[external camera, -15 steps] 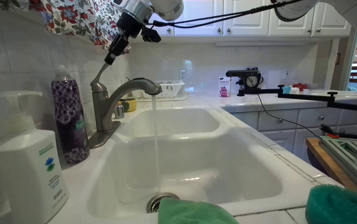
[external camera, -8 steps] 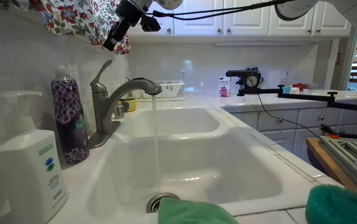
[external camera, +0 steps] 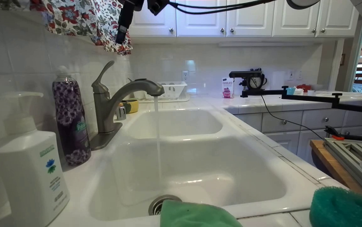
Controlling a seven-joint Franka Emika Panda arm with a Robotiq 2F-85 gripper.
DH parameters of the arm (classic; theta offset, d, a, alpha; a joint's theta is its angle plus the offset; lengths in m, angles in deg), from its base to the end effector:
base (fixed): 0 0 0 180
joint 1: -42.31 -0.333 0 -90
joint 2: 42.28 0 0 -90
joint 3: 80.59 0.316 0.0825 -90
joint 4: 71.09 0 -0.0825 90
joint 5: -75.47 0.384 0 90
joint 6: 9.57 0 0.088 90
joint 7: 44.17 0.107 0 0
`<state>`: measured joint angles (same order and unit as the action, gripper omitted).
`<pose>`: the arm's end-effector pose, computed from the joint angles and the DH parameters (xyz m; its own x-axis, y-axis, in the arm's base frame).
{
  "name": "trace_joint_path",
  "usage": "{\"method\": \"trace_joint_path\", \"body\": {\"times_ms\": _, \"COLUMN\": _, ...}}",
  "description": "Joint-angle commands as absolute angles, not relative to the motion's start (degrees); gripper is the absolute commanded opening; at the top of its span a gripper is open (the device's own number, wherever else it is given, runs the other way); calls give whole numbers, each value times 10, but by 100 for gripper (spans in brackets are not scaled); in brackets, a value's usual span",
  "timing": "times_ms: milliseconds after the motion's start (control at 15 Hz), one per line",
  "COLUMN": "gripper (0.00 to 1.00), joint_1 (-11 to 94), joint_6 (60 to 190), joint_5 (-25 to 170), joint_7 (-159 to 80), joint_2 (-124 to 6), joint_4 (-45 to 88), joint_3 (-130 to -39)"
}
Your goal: Open the faucet
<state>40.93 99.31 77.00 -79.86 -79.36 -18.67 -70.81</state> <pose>0.7502 0.1006 0.5539 0.6672 0.6587 0.3479 0.6752 -0.7320 0.0911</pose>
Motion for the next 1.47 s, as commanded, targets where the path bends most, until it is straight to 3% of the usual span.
{"method": "trace_joint_path", "body": {"times_ms": 0, "gripper": 100, "joint_1": 374, "joint_6": 882, "joint_5": 718, "joint_7": -714, "joint_2": -783, "joint_4": -218, "joint_3": -740}}
{"method": "trace_joint_path", "body": {"times_ms": 467, "gripper": 100, "joint_1": 334, "joint_6": 751, "joint_5": 674, "joint_7": -612, "joint_2": -782, "joint_4": -252, "joint_3": -758}}
{"method": "trace_joint_path", "body": {"times_ms": 1400, "gripper": 100, "joint_1": 346, "joint_6": 773, "joint_5": 690, "joint_7": -637, "joint_2": -772, "joint_4": -229, "joint_3": -746}}
